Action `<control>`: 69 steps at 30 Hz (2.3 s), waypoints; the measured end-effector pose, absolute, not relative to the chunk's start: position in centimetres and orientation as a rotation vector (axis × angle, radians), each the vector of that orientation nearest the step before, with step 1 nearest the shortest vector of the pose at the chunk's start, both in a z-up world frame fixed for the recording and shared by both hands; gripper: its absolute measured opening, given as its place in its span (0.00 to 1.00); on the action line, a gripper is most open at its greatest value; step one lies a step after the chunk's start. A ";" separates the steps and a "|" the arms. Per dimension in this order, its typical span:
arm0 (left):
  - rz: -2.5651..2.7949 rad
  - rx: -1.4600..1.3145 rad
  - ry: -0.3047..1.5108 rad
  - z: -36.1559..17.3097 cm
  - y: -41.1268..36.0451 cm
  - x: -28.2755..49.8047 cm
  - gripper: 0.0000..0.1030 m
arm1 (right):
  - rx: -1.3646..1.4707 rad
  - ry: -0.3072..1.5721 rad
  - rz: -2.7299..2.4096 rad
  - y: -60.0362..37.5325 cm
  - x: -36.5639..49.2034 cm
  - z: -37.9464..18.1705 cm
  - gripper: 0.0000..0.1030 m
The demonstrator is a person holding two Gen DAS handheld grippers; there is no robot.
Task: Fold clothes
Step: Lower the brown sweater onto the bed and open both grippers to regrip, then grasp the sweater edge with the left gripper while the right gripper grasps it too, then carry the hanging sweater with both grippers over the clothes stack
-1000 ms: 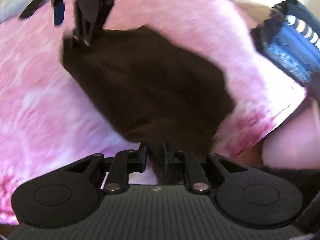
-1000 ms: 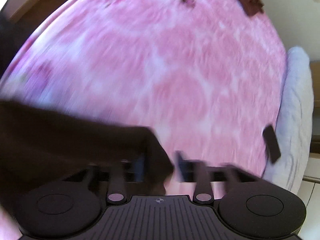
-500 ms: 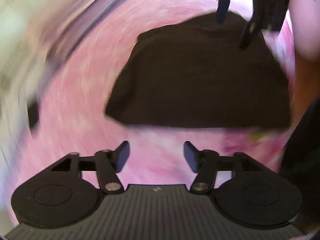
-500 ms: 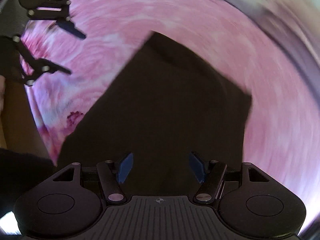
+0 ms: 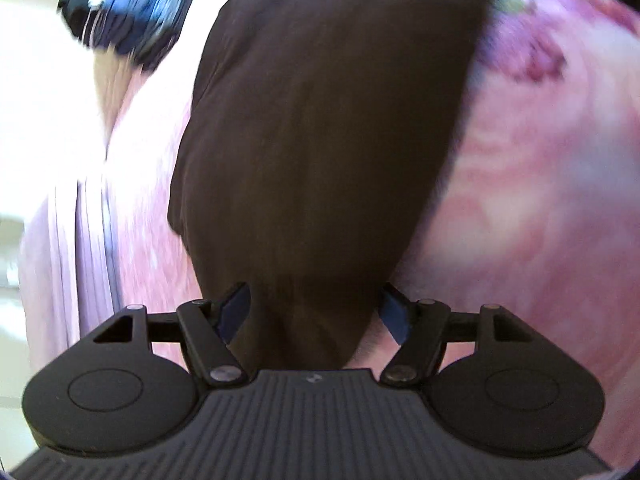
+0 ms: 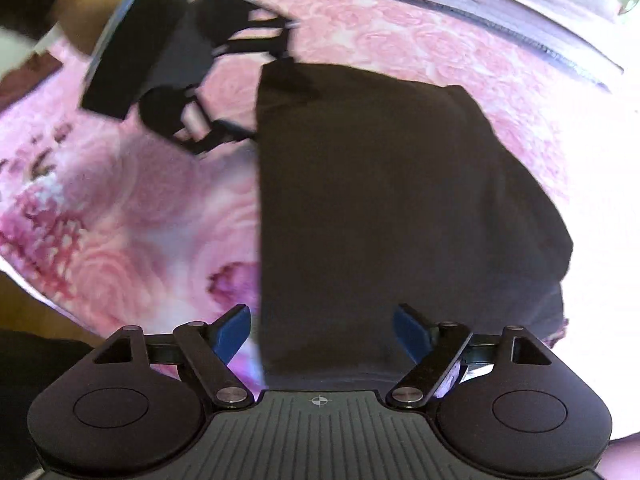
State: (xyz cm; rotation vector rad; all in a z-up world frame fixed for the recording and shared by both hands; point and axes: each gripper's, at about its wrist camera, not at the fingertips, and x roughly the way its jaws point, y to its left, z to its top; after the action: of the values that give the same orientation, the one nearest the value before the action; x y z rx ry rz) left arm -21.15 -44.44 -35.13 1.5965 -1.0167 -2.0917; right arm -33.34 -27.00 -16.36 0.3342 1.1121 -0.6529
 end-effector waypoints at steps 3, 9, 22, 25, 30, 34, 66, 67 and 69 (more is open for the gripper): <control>-2.158 1.527 -1.004 -35.2 -45.3 -19.9 0.66 | 0.226 1.163 -0.709 -24.8 -29.7 -18.6 0.79; -2.166 1.435 -1.071 -36.0 -44.7 -18.7 0.66 | 0.004 1.281 -0.851 -25.4 -28.9 -21.5 0.79; -2.104 1.573 -1.112 -36.2 -44.8 -20.6 0.11 | 0.050 1.255 -0.930 -27.5 -33.1 -19.1 0.12; -2.112 1.549 -1.032 -33.3 -45.2 -20.5 0.10 | 0.051 1.251 -0.921 -28.4 -33.7 -17.5 0.10; -2.118 1.456 -0.978 -26.0 -46.1 -20.9 0.09 | -0.009 1.250 -0.912 -29.9 -35.3 -10.8 0.09; -2.121 1.389 -0.930 -19.8 -46.9 -22.6 0.09 | -0.032 1.260 -0.921 -30.7 -36.1 -4.5 0.08; -2.017 1.011 -1.048 11.1 -55.4 -54.5 0.09 | -0.343 1.117 -1.101 -40.7 -67.1 26.3 0.08; -2.012 0.988 -1.057 12.1 -56.3 -55.6 0.09 | -0.357 1.107 -1.118 -41.6 -68.3 27.2 0.08; -2.003 0.942 -1.087 14.0 -58.4 -57.8 0.09 | -0.376 1.090 -1.148 -43.4 -70.6 28.9 0.08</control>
State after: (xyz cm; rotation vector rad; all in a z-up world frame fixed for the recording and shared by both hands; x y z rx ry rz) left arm -57.84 -58.40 14.04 0.9416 -1.0867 -2.0026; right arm -70.57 -43.42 28.92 -0.3758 1.0897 -1.1484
